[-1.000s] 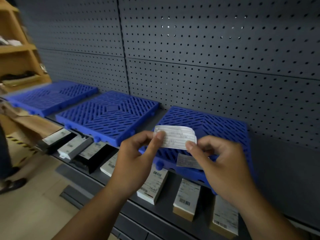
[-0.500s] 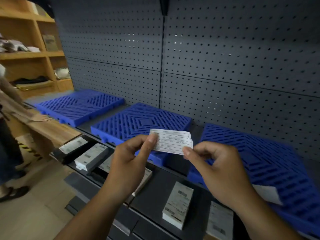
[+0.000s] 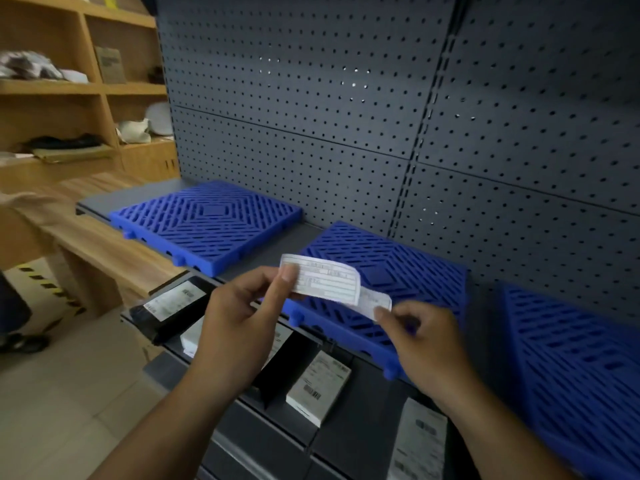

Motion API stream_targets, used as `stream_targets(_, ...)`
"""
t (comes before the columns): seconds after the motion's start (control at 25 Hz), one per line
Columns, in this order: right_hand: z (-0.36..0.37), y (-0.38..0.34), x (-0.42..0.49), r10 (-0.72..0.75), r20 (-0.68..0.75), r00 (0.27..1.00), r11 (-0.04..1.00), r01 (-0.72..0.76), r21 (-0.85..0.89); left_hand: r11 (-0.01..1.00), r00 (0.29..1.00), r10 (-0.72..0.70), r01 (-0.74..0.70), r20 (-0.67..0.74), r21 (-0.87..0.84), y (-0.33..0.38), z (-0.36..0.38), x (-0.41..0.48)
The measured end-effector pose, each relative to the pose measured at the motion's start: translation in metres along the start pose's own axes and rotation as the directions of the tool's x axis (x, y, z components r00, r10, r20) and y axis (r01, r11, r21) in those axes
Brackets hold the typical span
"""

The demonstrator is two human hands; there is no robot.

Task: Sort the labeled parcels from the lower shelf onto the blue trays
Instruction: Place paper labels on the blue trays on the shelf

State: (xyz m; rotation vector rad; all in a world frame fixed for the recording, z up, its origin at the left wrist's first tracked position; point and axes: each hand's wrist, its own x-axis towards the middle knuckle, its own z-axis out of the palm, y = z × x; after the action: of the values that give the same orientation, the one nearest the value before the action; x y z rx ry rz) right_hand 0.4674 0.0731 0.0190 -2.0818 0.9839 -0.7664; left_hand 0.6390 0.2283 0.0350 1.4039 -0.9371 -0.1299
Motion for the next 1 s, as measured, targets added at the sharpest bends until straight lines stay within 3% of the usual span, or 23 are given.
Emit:
stream_targets(0.16, 0.01, 0.004, 0.008, -0.037, -0.039, 0.999, 0.985, 0.029, -0.171, 0.998, 0.998, -0.068, 0.068, -0.009, -0.012, -0.007, -0.002, 0.002)
stream_targets(0.36, 0.012, 0.006, 0.005, -0.08, -0.069, 0.994, 0.964, 0.06, -0.261, 0.998, 0.999, -0.025, 0.026, -0.024, 0.06, -0.007, 0.004, 0.005)
stream_targets(0.44, 0.008, 0.003, 0.004, -0.08, -0.119, 0.99, 0.975, 0.053, -0.214, 0.998, 0.999, -0.016, 0.018, -0.035, 0.062, -0.009, 0.008, 0.006)
stream_targets(0.56, -0.001, -0.012, 0.003, -0.211, -0.189, 0.959, 0.977, 0.21, -0.025, 0.997, 0.999, -0.001, 0.004, -0.039, 0.073, -0.012, 0.009, 0.008)
stream_targets(0.68, -0.001, -0.037, -0.001, -0.284, -0.15, 0.947, 0.927, 0.311, 0.211, 0.996, 0.999, -0.005, 0.008, -0.032, 0.094, -0.015, 0.003, 0.013)
stream_targets(1.0, 0.059, -0.09, 0.02, -0.344, -0.143, 0.928, 0.909, 0.367, 0.196, 0.994, 1.0, 0.024, -0.024, 0.0, 0.103, -0.044, -0.053, 0.045)
